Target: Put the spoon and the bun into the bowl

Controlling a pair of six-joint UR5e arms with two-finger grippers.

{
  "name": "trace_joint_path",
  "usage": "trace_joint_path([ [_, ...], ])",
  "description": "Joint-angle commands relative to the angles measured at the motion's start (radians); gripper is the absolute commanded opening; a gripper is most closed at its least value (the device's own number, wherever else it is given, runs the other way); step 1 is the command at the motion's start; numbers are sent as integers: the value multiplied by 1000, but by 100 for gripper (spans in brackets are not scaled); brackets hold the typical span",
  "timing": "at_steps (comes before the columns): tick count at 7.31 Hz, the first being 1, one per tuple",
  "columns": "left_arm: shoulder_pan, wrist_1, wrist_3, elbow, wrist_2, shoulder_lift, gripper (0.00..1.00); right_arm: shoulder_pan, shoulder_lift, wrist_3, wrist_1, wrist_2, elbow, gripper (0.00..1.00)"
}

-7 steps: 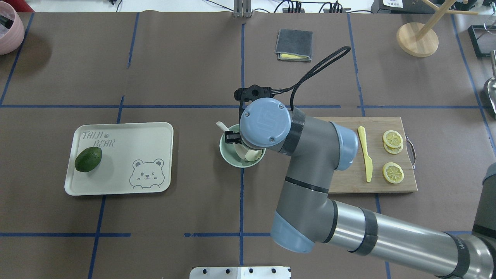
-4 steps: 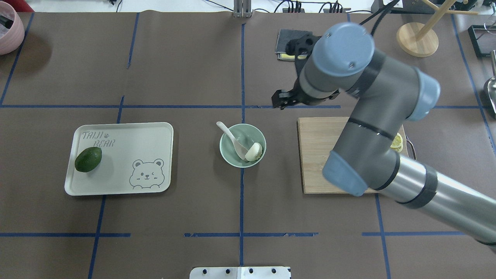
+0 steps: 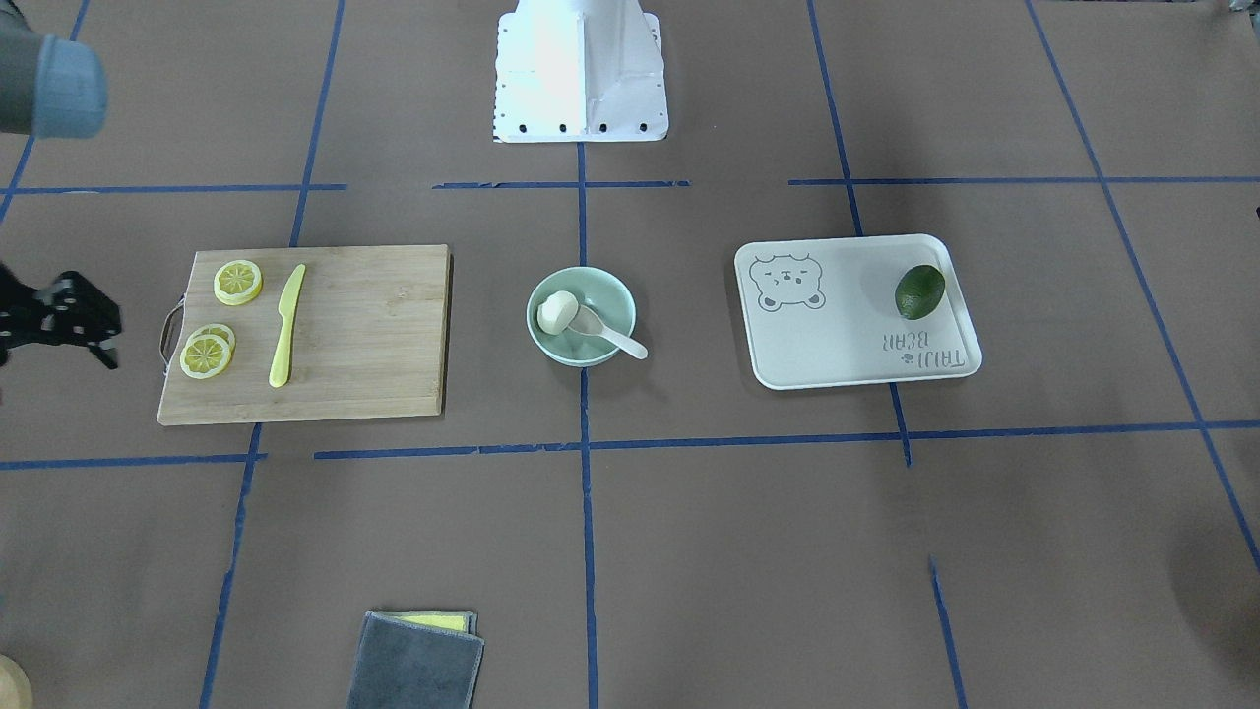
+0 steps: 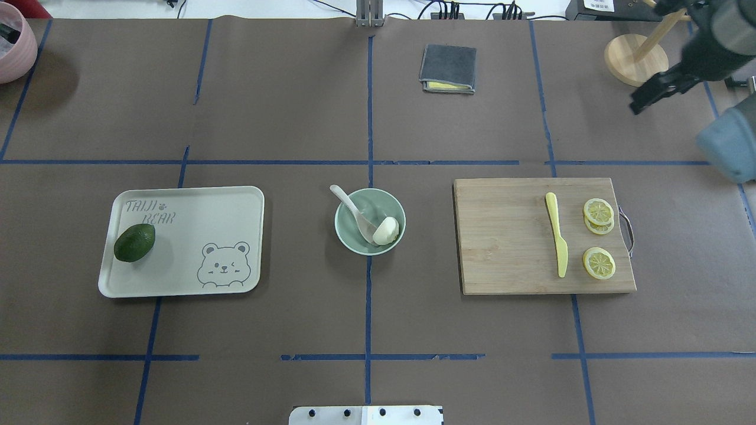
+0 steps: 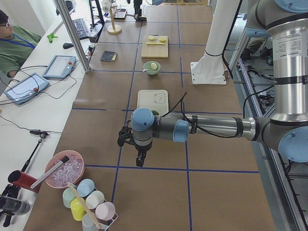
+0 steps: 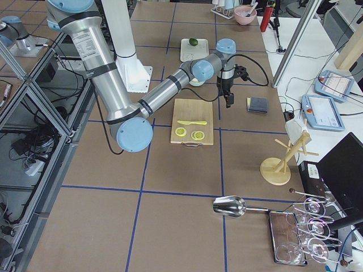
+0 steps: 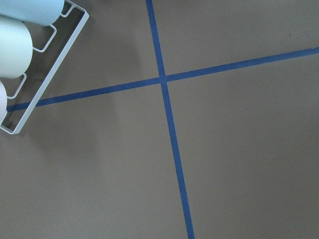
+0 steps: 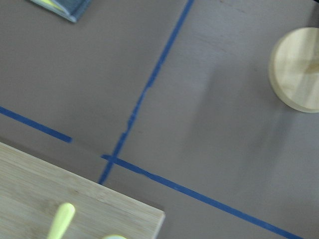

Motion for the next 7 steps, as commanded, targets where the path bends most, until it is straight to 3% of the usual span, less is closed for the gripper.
trace_joint_path([
  [1, -1, -3, 3, -8, -34, 14, 100, 212, -130, -313, 1, 80, -57, 100],
  [4, -1, -6, 4, -17, -31, 12, 100, 308, -351, -378, 30, 73, -84, 100],
  [7, 0, -6, 4, -22, -27, 12, 100, 355, -397, -367, 36, 122, -129, 100],
])
